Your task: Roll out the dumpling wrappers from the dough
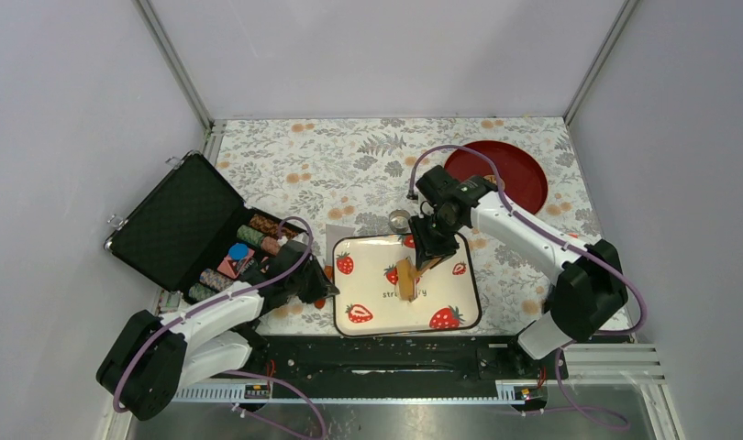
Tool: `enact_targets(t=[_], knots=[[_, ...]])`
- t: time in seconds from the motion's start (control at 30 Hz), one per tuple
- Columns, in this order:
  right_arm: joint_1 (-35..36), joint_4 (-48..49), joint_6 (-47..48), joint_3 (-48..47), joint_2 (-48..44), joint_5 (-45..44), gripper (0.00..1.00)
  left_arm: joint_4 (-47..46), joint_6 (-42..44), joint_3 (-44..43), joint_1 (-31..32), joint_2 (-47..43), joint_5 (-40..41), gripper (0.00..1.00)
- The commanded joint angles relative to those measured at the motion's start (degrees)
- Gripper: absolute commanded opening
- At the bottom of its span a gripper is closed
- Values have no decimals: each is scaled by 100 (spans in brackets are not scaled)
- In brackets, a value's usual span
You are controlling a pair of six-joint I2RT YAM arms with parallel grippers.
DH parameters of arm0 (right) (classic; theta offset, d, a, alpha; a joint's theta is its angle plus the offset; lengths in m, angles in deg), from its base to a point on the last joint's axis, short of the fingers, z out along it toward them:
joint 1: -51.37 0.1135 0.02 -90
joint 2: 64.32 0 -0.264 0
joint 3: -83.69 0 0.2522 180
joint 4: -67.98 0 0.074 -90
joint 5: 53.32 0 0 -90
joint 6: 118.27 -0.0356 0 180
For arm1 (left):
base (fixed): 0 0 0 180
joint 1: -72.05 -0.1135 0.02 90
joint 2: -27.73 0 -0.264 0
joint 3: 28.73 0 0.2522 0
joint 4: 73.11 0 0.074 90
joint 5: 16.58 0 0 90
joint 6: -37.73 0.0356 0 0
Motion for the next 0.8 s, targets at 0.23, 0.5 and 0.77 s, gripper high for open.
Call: enact_targets(t=[0.23, 0.5, 0.77], knots=[[-66, -1286, 608, 602, 543, -1213, 0, 16, -7, 2, -153, 77, 536, 0], [-64, -1434, 730, 528, 719, -1171, 0, -20, -18, 14, -151, 112, 545, 0], [-49, -1369, 750, 519, 820, -1105, 0, 18, 30, -66, -206, 143, 509, 0]])
